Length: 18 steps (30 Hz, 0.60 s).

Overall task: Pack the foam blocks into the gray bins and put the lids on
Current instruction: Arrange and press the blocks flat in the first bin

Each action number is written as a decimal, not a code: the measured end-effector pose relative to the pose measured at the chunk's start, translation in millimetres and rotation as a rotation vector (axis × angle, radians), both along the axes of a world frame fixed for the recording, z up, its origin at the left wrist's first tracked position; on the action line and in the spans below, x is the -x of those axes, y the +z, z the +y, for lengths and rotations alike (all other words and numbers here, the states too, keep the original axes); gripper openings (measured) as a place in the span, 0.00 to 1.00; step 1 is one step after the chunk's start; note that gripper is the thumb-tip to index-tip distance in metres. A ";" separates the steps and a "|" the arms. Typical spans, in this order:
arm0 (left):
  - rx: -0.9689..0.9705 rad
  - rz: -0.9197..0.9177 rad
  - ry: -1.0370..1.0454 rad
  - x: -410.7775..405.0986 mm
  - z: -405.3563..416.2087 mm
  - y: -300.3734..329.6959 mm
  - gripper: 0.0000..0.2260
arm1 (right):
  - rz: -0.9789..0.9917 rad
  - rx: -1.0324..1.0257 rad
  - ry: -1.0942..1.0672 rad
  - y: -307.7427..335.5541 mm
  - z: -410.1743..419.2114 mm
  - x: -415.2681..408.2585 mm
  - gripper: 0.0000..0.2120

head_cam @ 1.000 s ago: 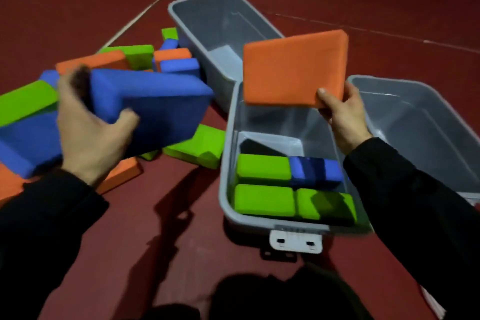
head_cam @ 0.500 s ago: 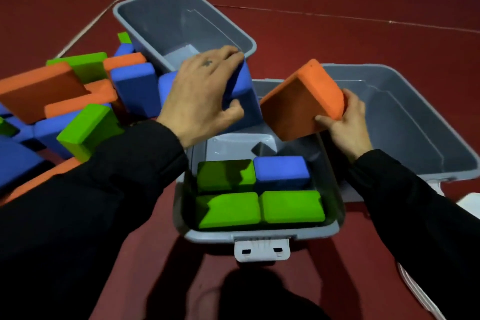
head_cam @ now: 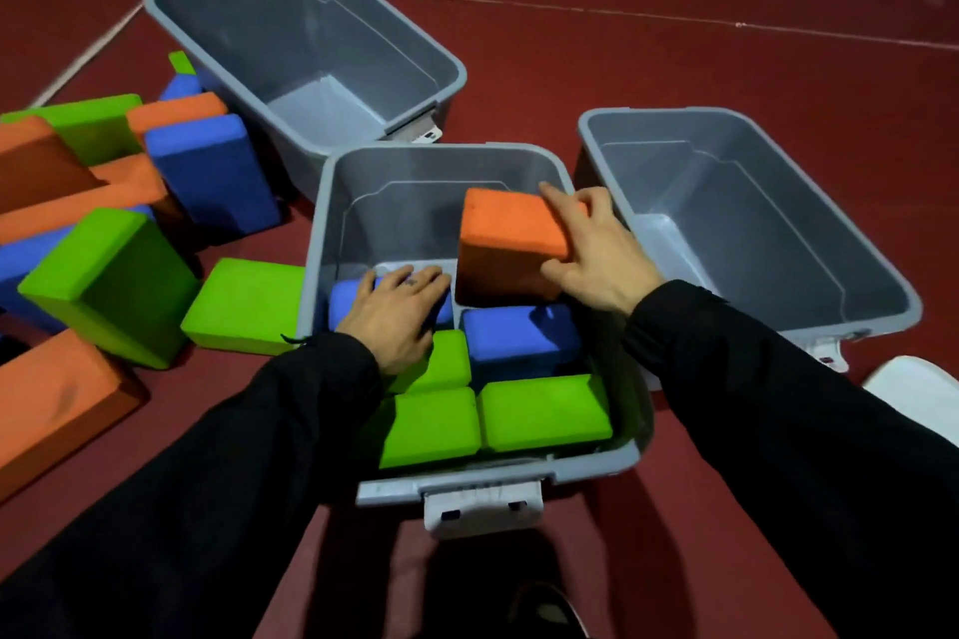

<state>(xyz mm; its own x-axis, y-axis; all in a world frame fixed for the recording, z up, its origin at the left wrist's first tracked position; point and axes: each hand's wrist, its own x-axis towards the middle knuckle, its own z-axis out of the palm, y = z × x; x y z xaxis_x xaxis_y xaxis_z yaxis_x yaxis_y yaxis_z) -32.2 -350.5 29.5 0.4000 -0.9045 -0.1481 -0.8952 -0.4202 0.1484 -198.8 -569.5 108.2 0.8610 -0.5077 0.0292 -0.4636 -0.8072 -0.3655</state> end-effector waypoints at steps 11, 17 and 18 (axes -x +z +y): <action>0.112 0.107 0.053 4.4 6.8 -32.4 0.35 | 0.386 0.095 0.160 -36.9 -19.2 -27.1 0.40; 0.088 0.062 0.056 2.8 1.0 -34.6 0.34 | 0.494 0.058 0.143 -46.0 -18.5 -42.5 0.32; 0.071 0.024 0.080 4.2 0.7 -35.1 0.33 | 0.458 0.032 0.112 -50.2 -15.0 -46.1 0.33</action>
